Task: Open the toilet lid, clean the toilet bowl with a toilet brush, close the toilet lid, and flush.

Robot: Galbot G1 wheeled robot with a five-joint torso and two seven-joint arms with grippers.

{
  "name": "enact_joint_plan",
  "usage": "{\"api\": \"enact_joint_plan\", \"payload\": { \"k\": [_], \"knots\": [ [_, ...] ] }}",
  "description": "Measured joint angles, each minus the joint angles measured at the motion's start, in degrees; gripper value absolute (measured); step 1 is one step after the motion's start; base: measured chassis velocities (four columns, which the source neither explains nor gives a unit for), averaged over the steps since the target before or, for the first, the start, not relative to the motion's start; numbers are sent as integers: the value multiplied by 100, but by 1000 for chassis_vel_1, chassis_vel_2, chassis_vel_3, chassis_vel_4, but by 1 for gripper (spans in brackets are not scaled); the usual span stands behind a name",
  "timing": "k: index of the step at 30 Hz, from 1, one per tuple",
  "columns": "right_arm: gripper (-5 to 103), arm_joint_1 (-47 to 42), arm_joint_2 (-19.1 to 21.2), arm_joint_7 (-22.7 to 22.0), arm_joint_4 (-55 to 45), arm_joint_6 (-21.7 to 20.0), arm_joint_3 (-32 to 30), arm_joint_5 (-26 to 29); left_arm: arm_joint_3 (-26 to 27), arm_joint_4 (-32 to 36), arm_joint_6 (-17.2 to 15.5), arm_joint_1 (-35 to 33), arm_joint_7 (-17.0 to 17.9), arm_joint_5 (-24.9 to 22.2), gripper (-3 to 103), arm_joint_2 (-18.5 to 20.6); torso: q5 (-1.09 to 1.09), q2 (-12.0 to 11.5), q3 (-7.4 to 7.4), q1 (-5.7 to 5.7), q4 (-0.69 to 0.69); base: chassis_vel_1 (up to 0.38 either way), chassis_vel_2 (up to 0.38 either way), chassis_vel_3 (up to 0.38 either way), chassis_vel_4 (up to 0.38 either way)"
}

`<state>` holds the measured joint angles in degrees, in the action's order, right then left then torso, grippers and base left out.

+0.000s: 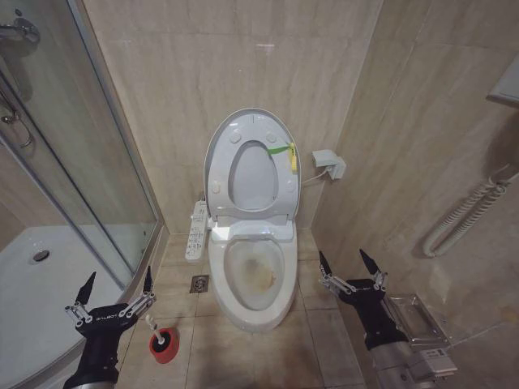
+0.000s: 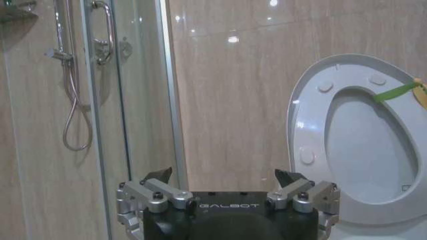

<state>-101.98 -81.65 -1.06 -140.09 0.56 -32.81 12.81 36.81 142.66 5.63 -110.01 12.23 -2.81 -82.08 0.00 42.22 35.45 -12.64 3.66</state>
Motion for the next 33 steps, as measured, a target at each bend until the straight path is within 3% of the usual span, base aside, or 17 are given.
{"api": "enact_joint_plan", "payload": {
  "k": [33],
  "knots": [
    [100,0,0,0,0,0,0,0,0,0,0,0,0,0,100,0,0,0,0,0,0,0,0,0,0]
  ]
}}
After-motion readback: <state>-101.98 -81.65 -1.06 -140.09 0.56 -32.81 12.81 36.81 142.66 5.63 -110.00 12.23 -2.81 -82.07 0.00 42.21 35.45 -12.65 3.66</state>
